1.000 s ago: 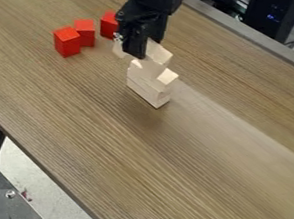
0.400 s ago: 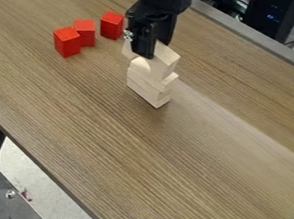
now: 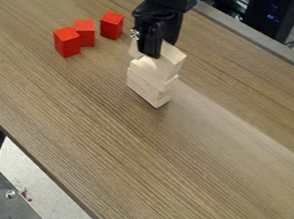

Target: Put the arch on top of the rectangular block

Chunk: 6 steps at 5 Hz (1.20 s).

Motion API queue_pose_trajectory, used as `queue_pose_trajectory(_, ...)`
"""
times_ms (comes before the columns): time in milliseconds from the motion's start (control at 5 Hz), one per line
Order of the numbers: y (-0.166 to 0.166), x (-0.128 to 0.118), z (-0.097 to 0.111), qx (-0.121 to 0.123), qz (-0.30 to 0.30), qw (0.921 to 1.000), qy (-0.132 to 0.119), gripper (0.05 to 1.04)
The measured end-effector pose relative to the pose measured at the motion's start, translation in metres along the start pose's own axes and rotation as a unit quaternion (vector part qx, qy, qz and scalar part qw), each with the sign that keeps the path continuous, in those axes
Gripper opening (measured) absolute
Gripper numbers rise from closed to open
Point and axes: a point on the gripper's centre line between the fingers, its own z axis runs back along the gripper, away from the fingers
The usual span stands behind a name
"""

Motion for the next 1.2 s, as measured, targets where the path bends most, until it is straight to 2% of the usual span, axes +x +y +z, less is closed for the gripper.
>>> queue_pose_trajectory(400, 0.012, -0.003, -0.01, -0.009, 0.002, 1.0, 0.001, 0.546)
queue_pose_trajectory(800, 0.018, -0.003, -0.014, -0.017, 0.002, 0.9998, -0.012, 0.546)
queue_pose_trajectory(1200, 0.02, -0.003, -0.015, -0.013, -0.001, 0.9999, -0.01, 0.546)
